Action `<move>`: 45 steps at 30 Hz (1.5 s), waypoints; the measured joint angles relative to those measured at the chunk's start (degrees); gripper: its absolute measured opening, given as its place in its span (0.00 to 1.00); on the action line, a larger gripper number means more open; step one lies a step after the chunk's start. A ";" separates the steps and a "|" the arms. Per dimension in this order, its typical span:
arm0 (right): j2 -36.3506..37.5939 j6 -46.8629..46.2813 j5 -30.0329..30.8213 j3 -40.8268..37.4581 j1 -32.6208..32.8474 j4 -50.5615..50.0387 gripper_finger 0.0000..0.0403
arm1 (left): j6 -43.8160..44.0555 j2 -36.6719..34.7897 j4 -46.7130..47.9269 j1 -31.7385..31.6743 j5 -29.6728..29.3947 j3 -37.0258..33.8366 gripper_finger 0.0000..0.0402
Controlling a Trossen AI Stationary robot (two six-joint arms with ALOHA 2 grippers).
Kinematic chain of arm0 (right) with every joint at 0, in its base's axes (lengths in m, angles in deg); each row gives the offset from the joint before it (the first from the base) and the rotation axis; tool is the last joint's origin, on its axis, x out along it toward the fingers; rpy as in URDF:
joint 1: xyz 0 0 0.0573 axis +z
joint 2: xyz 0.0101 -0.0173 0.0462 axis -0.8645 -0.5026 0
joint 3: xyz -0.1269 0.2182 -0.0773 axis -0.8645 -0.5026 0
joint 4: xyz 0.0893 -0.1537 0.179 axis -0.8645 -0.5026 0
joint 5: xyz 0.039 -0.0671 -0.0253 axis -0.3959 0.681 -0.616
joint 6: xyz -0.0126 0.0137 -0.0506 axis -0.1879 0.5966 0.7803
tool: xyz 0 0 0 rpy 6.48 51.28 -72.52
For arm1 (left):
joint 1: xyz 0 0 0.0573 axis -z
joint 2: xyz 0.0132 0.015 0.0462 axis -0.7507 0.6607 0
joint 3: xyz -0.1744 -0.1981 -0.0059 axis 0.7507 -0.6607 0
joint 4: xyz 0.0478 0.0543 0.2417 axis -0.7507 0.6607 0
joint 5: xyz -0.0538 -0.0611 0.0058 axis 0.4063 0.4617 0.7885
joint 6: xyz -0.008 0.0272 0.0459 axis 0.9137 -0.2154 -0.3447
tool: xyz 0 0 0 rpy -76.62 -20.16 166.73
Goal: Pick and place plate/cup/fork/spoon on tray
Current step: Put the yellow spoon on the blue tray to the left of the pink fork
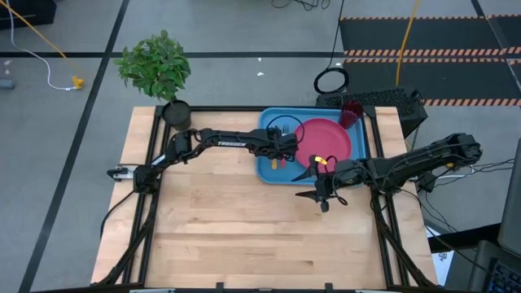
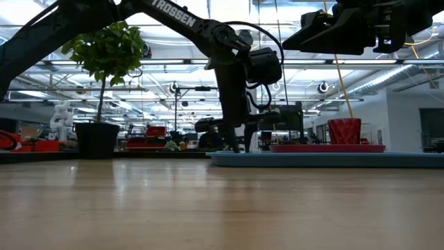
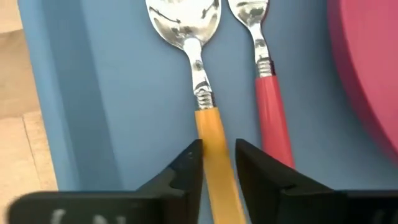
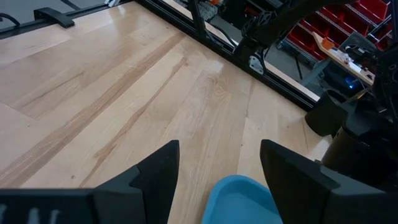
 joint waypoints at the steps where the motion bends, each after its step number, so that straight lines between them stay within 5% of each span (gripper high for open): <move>1: 0.00 0.00 0.00 0.00 0.00 0.00 0.54 | -0.03 0.00 0.00 -0.01 -0.07 0.00 0.21; 9: 0.00 -0.24 -0.01 0.00 0.01 0.00 0.54 | -0.17 0.01 -0.02 -0.13 -3.69 0.00 0.04; 45: -0.02 -0.42 -0.01 0.00 0.01 -1.05 0.54 | -11.84 0.00 -1.22 5.49 -9.27 -0.57 0.02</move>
